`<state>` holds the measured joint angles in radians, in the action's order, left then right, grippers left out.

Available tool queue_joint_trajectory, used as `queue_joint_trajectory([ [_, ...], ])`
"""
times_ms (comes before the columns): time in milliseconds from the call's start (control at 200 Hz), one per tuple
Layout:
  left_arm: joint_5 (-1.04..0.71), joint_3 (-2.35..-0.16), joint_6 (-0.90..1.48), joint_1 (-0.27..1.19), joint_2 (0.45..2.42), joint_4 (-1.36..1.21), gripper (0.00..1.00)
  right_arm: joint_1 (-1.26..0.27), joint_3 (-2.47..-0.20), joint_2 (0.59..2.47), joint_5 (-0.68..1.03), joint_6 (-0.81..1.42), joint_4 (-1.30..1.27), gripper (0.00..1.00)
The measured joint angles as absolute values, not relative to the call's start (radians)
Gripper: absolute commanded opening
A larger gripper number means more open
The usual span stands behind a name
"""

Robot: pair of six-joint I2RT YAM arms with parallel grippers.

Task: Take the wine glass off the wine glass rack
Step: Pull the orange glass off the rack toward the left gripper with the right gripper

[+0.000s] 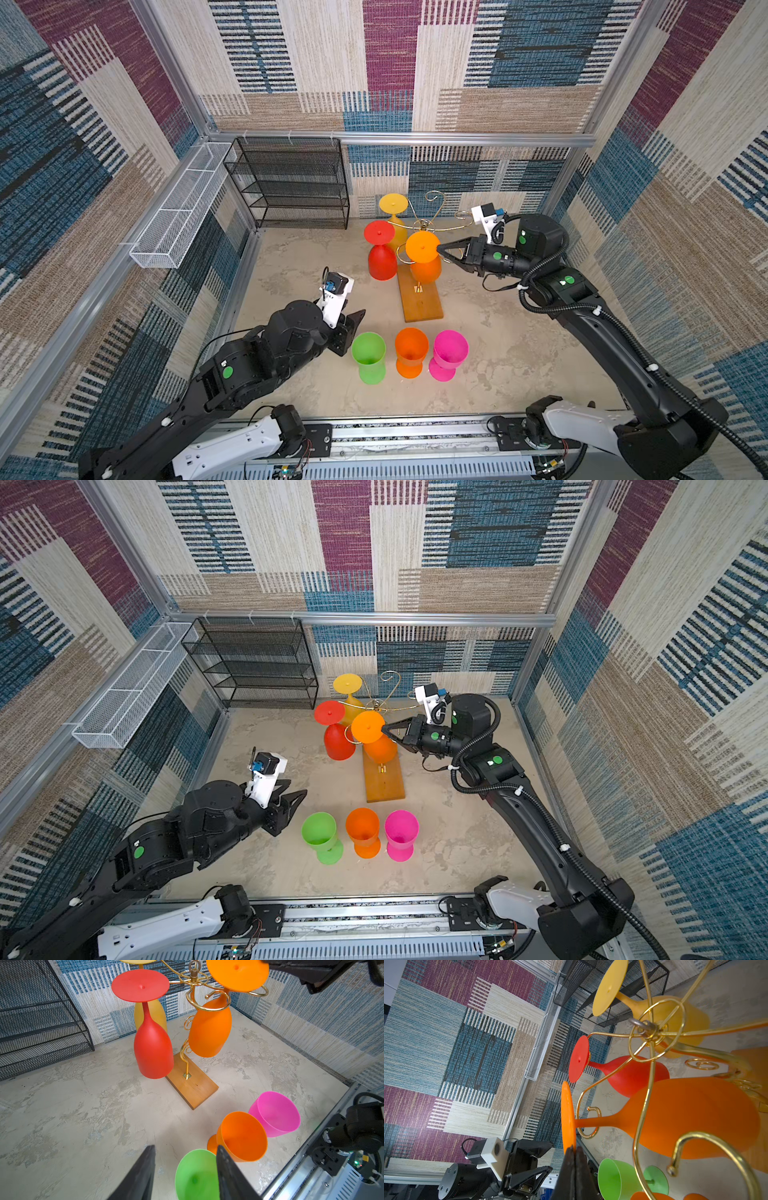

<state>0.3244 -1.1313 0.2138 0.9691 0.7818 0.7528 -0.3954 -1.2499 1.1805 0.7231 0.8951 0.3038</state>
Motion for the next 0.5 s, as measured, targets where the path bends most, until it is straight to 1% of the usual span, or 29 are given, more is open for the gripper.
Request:
queue_joint_trajectory([
  [501, 0.307, -1.137, 0.213, 0.964, 0.804, 0.752, 0.5, -0.393, -1.172, 1.078, 0.733, 0.911, 0.31, 0.0],
])
